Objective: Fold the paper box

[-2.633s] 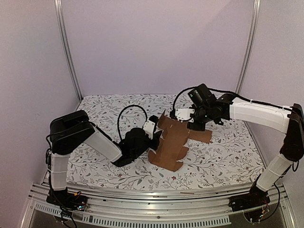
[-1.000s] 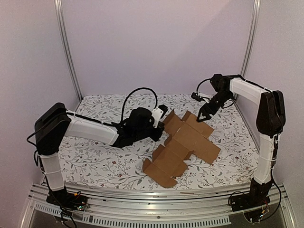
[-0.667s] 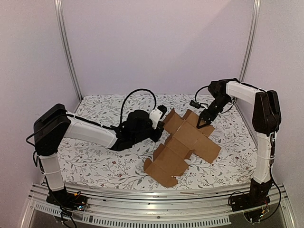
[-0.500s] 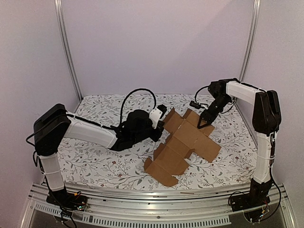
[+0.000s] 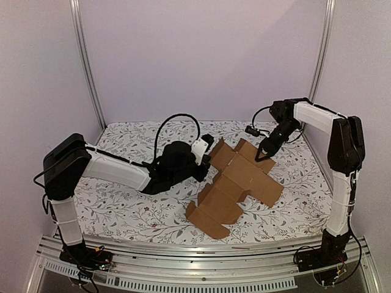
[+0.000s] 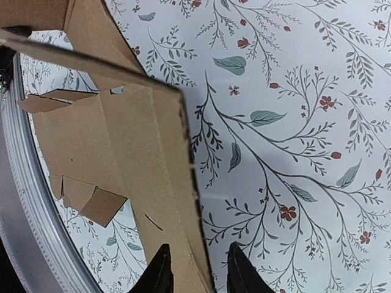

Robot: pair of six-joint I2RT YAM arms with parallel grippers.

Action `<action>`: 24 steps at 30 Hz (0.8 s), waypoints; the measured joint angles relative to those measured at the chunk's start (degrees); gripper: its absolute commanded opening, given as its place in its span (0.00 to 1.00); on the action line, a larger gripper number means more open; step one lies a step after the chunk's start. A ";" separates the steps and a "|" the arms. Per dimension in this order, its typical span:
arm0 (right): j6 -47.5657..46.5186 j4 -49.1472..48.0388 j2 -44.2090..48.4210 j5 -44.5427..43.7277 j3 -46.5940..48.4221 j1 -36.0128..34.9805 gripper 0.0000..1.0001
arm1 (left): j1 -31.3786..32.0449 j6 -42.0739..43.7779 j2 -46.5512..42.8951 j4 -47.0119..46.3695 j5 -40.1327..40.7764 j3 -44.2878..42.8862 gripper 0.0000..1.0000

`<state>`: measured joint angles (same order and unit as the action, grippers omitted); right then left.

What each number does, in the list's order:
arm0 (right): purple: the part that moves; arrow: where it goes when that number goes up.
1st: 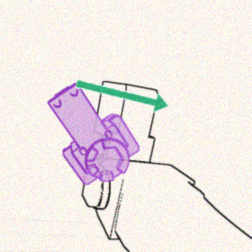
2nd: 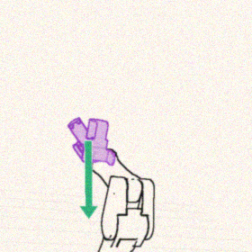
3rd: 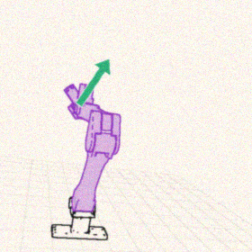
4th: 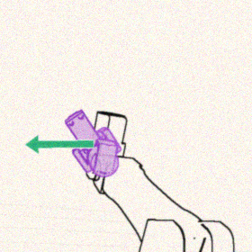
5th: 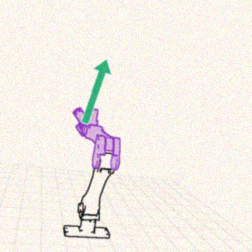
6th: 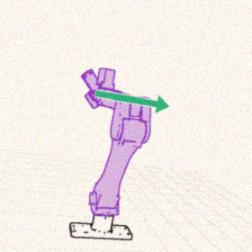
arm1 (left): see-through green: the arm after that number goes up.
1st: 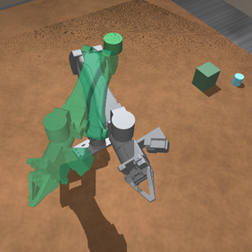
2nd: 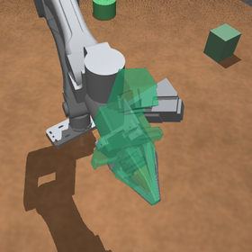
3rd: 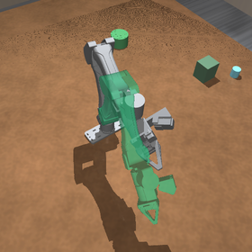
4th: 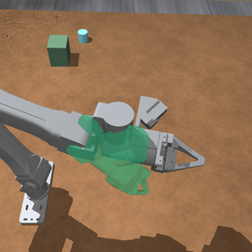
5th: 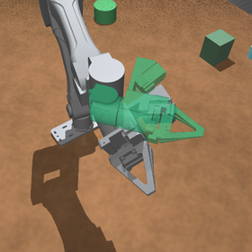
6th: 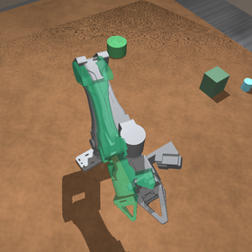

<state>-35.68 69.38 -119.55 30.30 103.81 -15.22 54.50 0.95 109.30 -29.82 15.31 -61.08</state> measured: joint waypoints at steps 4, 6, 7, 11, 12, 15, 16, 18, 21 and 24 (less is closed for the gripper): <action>-0.28 -0.09 1.20 -0.02 -0.24 0.13 0.23 | 0.00 -0.02 0.00 -0.37 0.44 0.42 0.00; -0.42 -0.09 1.73 -0.02 -0.55 0.22 0.17 | 0.00 -0.02 0.02 -0.66 0.59 0.52 0.00; -0.46 -0.11 1.86 -0.02 -0.70 0.26 0.13 | 0.00 -0.02 0.02 -0.83 0.61 0.57 0.00; -0.76 -0.17 1.99 0.09 -1.14 0.28 0.00 | 0.00 -0.04 0.02 -1.18 0.61 0.63 0.00; -0.92 -0.17 1.99 0.28 -1.18 0.28 0.00 | 0.00 -0.04 0.00 -1.29 0.59 0.63 0.00; -1.09 -0.48 2.05 0.24 -1.18 0.22 0.00 | 0.00 -0.15 0.00 -1.62 0.61 0.72 0.19; -1.07 -0.74 2.08 0.02 -1.18 0.22 0.00 | 0.00 -0.48 0.00 -1.68 0.66 0.81 0.24; -0.70 -1.81 2.14 -1.44 -1.18 0.17 0.00 | 0.00 -0.59 -0.09 -1.64 0.98 1.03 0.31; -0.83 -5.22 2.86 -7.32 -1.36 -1.07 0.00 | -0.02 -1.97 -2.12 -1.40 2.12 3.15 0.35; -2.54 -10.95 5.86 -15.93 -3.82 -4.46 0.00 | -0.13 -4.20 -7.91 -1.22 3.06 7.98 0.38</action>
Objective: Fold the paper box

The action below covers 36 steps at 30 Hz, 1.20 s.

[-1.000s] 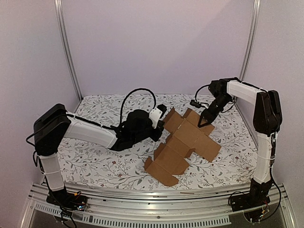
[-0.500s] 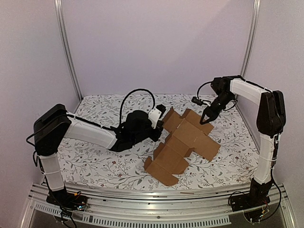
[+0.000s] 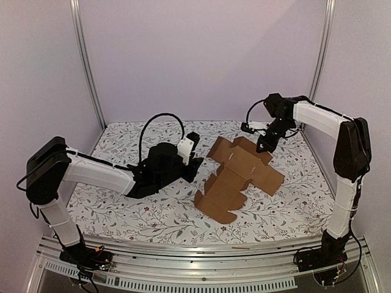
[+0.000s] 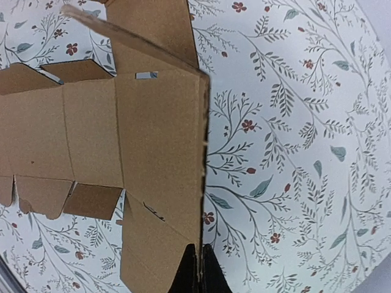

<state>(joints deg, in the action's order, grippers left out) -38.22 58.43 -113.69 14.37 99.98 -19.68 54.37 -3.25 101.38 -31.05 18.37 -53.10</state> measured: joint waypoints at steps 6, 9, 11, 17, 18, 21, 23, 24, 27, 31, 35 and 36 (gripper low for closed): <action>-8.11 -17.03 8.20 -17.81 -9.31 -12.41 0.00 | -1.90 -5.81 -10.58 -0.90 0.94 9.11 0.40; -12.70 -26.77 9.77 -23.87 -13.92 -16.48 0.00 | -5.31 -9.29 -10.60 -0.55 1.01 11.96 0.41; -16.04 -33.05 9.81 -26.97 -16.44 -18.01 0.00 | -7.69 -11.26 -9.14 -0.20 0.22 12.52 0.42; -25.44 -50.60 9.81 -32.22 -25.29 -20.87 0.00 | -10.25 -11.89 -0.87 -1.60 -5.60 11.65 0.44; -27.12 -53.81 9.70 -32.92 -27.02 -21.46 0.00 | -10.25 -11.58 0.87 -1.77 -7.30 10.99 0.44; -30.69 -61.13 9.46 -34.18 -30.82 -22.95 0.00 | -10.25 -10.78 5.11 -3.02 -11.13 9.11 0.45; -32.87 -66.27 9.31 -34.91 -33.66 -23.87 0.00 | -10.25 -10.27 6.91 -4.42 -13.25 8.44 0.45; -33.81 -68.54 9.25 -35.15 -34.97 -24.20 0.00 | -10.25 -10.08 7.56 -5.20 -14.12 8.13 0.45; -35.91 -73.81 9.14 -35.54 -37.94 -24.74 0.00 | -10.25 -9.57 8.83 -6.58 -16.28 6.97 0.45; -37.75 -79.91 8.72 -36.11 -40.52 -24.96 0.00 | -10.25 -8.55 10.14 -7.28 -18.38 3.98 0.45; -38.95 -84.65 7.69 -36.70 -42.27 -25.07 0.00 | -10.23 -7.69 11.61 -7.26 -19.56 1.40 0.46; -39.12 -85.44 7.43 -36.76 -42.60 -25.09 0.00 | -10.23 -7.50 12.11 -7.21 -19.69 0.83 0.46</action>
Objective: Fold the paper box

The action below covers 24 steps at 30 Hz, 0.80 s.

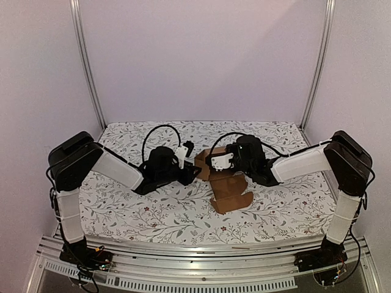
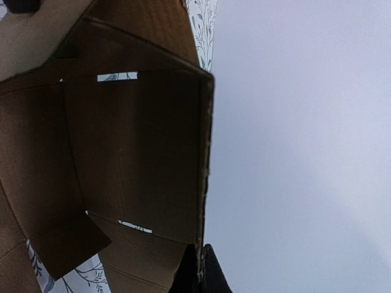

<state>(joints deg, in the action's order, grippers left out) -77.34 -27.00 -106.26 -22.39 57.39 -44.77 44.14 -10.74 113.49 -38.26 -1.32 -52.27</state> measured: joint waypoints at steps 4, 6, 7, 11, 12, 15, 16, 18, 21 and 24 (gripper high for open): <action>-0.94 -4.24 -0.68 -0.44 -2.45 -0.31 0.00 | 0.15 0.44 1.75 0.59 -0.81 -1.53 0.46; -1.33 -5.62 -0.96 -0.79 -3.28 -0.33 0.00 | 0.31 0.72 2.69 1.31 -1.03 -2.64 0.46; -1.46 -6.23 -1.03 -1.03 -3.69 -0.33 0.00 | 0.44 0.92 3.32 1.70 -1.07 -3.45 0.46; -2.27 -8.52 -1.09 -1.55 -5.22 -0.33 0.00 | 1.51 1.86 5.49 3.19 -0.92 -6.38 0.46; -2.47 -9.07 -1.09 -1.55 -5.64 -0.33 0.00 | 1.86 2.21 5.86 3.58 -0.83 -6.99 0.46; -2.64 -10.05 -1.09 -1.60 -6.49 -0.33 0.00 | 2.95 3.02 7.10 4.17 -0.46 -8.83 0.45; -2.69 -10.34 -1.09 -1.77 -6.71 -0.33 0.00 | 3.23 3.26 7.39 4.28 -0.20 -9.20 0.45; -2.78 -10.80 -1.09 -2.23 -7.15 -0.33 0.00 | 3.80 3.93 7.96 4.33 0.48 -9.99 0.45; -3.17 -11.82 -1.09 -2.69 -8.17 -0.26 0.00 | 4.22 4.85 8.50 4.22 0.96 -10.64 0.43; -3.98 -13.35 -1.09 -2.67 -9.51 -0.15 0.00 | 4.33 5.44 8.66 3.85 1.51 -10.67 0.42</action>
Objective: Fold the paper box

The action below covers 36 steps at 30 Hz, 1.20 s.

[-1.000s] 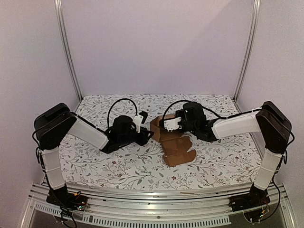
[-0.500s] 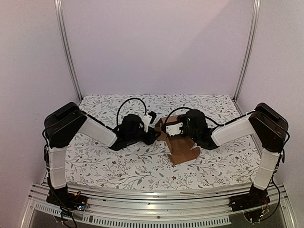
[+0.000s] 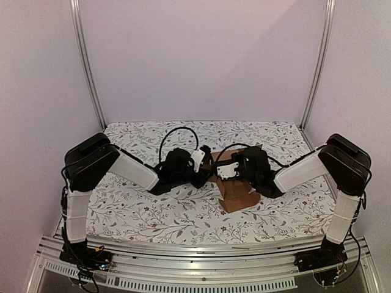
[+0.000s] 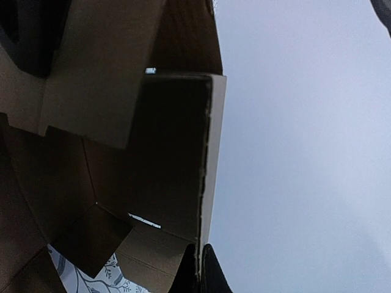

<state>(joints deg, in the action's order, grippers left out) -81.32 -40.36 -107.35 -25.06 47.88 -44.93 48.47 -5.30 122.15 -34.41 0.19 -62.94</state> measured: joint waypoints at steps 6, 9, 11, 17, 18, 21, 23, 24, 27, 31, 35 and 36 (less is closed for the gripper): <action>-0.72 -2.16 0.07 0.13 -1.40 0.02 0.06 | 0.46 1.44 0.22 -6.01 0.70 3.10 0.42; -0.37 -2.08 0.37 0.15 -1.79 -0.04 0.06 | 0.63 2.47 0.76 -8.83 0.72 3.89 0.42; 0.07 -1.64 0.70 0.02 -1.84 -0.04 0.05 | 0.83 3.10 1.33 -10.43 0.76 3.89 0.41; 1.79 1.07 2.10 -0.39 -1.84 -0.07 0.02 | 1.62 3.56 2.84 -14.32 1.68 3.91 0.42; 2.03 1.66 2.36 -0.44 -1.84 -0.07 0.02 | 1.75 3.52 3.02 -14.75 1.81 3.91 0.43; 2.62 3.06 2.97 -0.63 -1.84 -0.09 0.01 | 2.21 3.06 3.82 -16.70 2.40 3.91 0.41; 2.82 3.78 3.28 -0.87 -1.84 -0.09 0.01 | 2.51 2.54 4.55 -18.10 2.80 3.78 0.40; 2.93 4.11 3.39 -1.03 -1.84 -0.09 0.01 | 2.64 2.38 4.87 -18.53 3.02 3.61 0.38; 3.08 5.25 3.89 -1.73 -1.84 -0.09 0.01 | 3.10 2.14 5.60 -18.84 3.63 2.60 0.41; 3.13 6.47 4.35 -2.64 -1.84 -0.07 0.01 | 3.69 2.08 6.80 -18.82 4.17 0.94 0.43; 3.30 7.30 4.55 -3.96 -1.84 -0.07 0.01 | 4.17 1.88 7.80 -18.18 4.83 -1.03 0.41; 3.34 7.37 4.55 -4.09 -1.84 -0.07 0.01 | 4.22 1.88 7.87 -18.16 5.01 -1.16 0.40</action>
<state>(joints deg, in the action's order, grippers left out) -77.97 -32.99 -102.80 -29.15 46.04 -44.99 52.69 -3.42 130.02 -52.58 5.19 -64.10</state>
